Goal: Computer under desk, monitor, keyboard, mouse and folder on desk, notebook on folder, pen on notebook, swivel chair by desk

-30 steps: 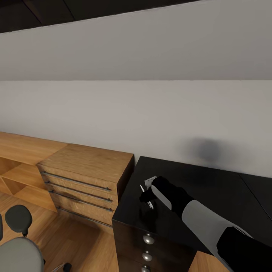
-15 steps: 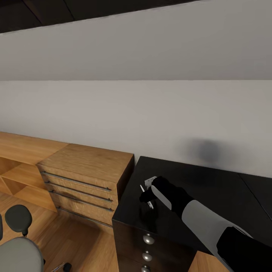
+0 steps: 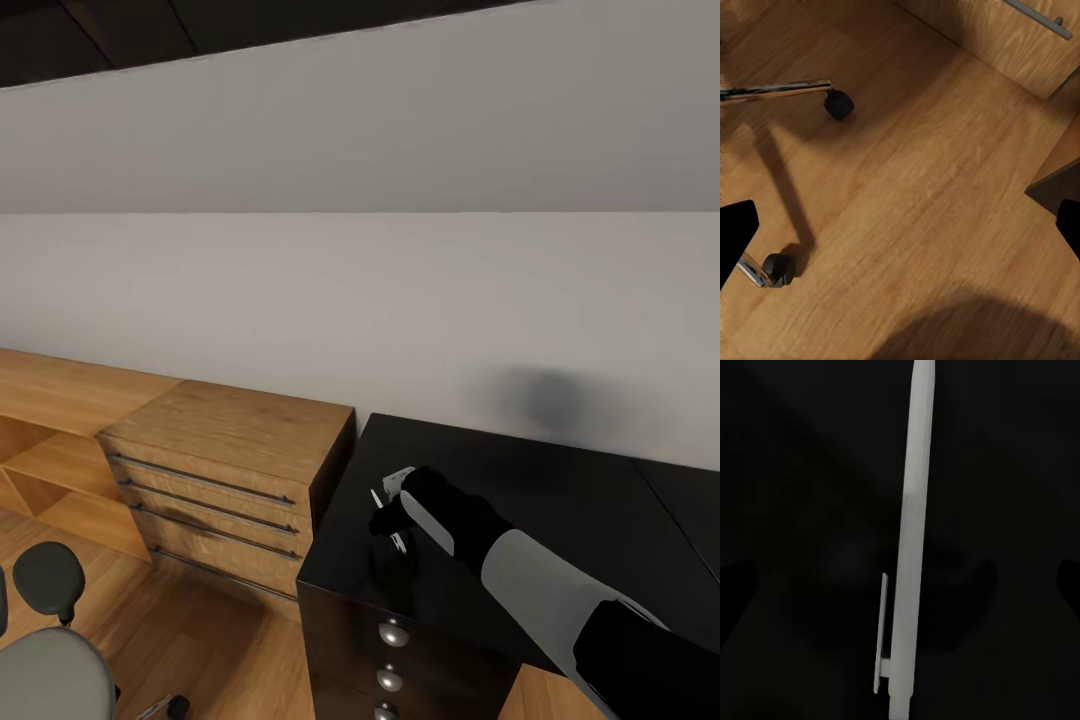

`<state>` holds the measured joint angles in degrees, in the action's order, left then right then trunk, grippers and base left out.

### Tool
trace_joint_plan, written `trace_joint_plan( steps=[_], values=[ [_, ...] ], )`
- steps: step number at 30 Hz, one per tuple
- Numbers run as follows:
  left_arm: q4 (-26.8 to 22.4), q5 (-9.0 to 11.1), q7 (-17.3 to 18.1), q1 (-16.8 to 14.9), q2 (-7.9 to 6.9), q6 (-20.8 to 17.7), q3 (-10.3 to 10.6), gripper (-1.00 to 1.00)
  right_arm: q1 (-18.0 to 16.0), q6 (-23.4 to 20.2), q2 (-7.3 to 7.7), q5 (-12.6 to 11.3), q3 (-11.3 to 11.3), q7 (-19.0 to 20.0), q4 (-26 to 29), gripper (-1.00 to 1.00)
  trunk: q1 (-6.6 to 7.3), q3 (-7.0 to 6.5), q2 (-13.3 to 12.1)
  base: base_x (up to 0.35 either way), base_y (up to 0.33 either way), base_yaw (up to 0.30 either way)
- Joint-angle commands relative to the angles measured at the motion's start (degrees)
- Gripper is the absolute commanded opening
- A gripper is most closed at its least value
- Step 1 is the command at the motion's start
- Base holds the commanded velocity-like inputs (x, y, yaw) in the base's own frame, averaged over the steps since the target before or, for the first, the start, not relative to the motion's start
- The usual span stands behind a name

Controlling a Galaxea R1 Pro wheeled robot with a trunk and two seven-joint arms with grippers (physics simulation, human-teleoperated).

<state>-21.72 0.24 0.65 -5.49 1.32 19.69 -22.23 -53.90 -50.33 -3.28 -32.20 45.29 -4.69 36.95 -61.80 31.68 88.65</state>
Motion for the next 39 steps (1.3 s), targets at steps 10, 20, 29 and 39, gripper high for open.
trace_joint_plan(
  steps=[10,20,29,39],
  values=[
    [-0.01,0.06,0.16,-0.05,-0.26,0.17,-0.18,1.00,-0.07,-0.10,0.03,-0.50,0.24,-0.49,0.05,1.00,0.00,0.06,0.03,-0.052,0.000,0.000],
    [-0.01,0.05,0.14,-0.03,-0.27,0.18,-0.18,1.00,-0.07,-0.12,0.09,-0.49,0.21,-0.49,0.05,1.00,0.00,0.06,0.03,-0.013,0.000,0.000],
    [-0.02,0.09,0.14,-0.03,-0.27,0.18,-0.18,1.00,-0.07,-0.12,0.12,-0.49,0.17,-0.49,0.05,1.00,0.00,0.06,0.03,-0.001,0.000,0.000],
    [-0.03,0.11,0.19,-0.05,-0.27,0.18,-0.18,1.00,-0.07,-0.12,0.12,-0.49,0.17,-0.49,0.05,1.00,-1.32,1.14,2.44,0.000,0.000,0.000]
  ],
)
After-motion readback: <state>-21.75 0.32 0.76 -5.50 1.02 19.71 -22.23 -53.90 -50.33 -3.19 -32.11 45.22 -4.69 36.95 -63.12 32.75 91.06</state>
